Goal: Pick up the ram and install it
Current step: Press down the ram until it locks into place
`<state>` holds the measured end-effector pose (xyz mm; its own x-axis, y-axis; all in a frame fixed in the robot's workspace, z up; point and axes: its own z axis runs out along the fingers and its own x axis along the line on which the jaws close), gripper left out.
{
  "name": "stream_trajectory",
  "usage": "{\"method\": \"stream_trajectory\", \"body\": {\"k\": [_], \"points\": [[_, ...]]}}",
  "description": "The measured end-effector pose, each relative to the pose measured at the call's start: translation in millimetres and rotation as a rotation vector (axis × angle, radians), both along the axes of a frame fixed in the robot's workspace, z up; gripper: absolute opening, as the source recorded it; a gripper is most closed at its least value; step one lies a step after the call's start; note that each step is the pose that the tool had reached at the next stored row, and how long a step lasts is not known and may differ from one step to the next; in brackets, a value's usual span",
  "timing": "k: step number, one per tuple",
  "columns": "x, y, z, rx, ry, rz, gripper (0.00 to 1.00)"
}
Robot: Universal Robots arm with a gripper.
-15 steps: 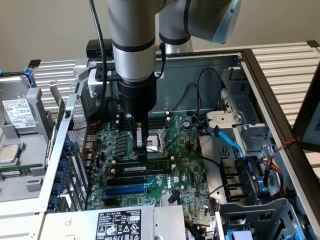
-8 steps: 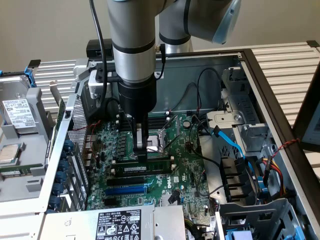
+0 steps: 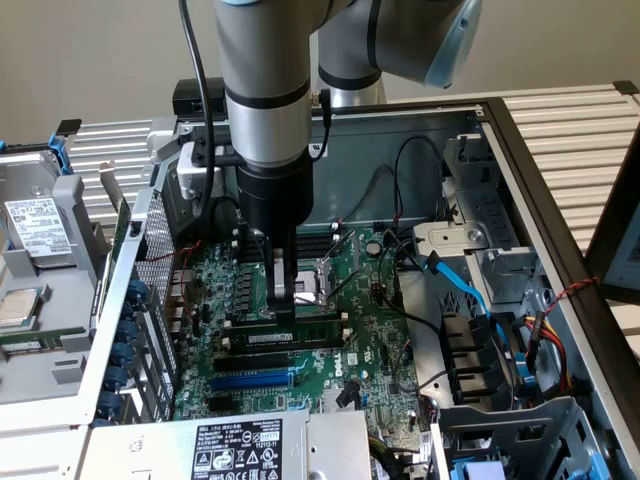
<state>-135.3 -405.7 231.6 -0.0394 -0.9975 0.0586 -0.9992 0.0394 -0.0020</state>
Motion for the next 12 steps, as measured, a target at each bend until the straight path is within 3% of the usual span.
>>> {"method": "stream_trajectory", "body": {"k": [12], "points": [[0.0, 0.2, -1.9, -0.0001, -0.0021, 0.003, 0.10]]}}
